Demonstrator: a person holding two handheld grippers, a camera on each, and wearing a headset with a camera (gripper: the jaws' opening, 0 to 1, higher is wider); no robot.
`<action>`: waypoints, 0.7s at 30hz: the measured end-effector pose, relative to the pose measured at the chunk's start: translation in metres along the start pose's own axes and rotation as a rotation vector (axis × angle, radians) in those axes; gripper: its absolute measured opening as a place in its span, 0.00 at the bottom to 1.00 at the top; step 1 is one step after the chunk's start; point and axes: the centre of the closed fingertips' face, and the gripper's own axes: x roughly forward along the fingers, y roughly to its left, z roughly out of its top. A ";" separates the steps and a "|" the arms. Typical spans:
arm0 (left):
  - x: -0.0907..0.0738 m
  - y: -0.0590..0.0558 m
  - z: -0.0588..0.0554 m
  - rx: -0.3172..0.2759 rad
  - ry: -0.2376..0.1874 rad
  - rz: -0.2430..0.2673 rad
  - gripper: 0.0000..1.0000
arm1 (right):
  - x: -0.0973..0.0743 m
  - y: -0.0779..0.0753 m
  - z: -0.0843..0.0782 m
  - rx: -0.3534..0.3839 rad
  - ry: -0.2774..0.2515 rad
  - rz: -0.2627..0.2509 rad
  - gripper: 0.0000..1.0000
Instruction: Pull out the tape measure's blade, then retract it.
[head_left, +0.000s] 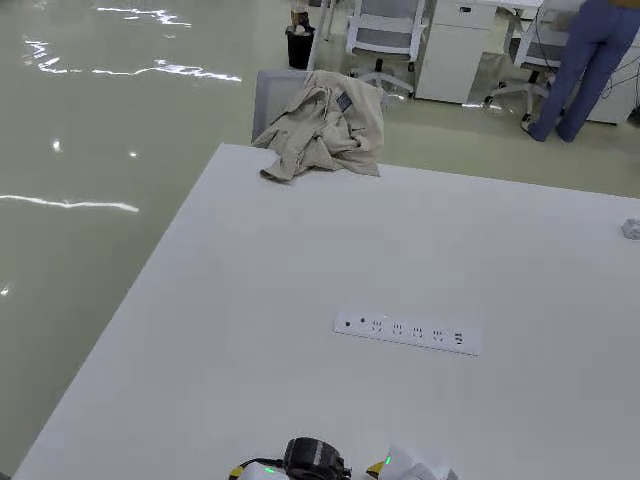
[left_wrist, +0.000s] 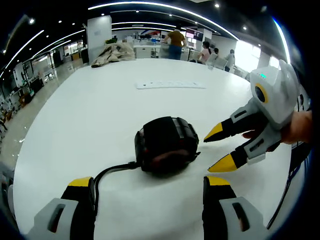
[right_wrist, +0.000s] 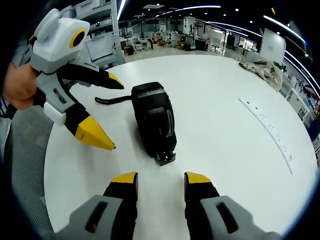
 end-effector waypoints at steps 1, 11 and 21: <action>0.000 0.000 -0.001 0.005 0.002 -0.001 0.87 | -0.002 0.001 0.000 0.011 -0.007 -0.005 0.38; -0.006 0.006 -0.012 0.011 0.006 -0.005 0.92 | -0.028 0.010 0.004 0.094 -0.056 -0.052 0.45; -0.018 0.011 -0.014 0.009 -0.002 -0.007 0.94 | -0.053 0.024 0.004 0.174 -0.101 -0.103 0.54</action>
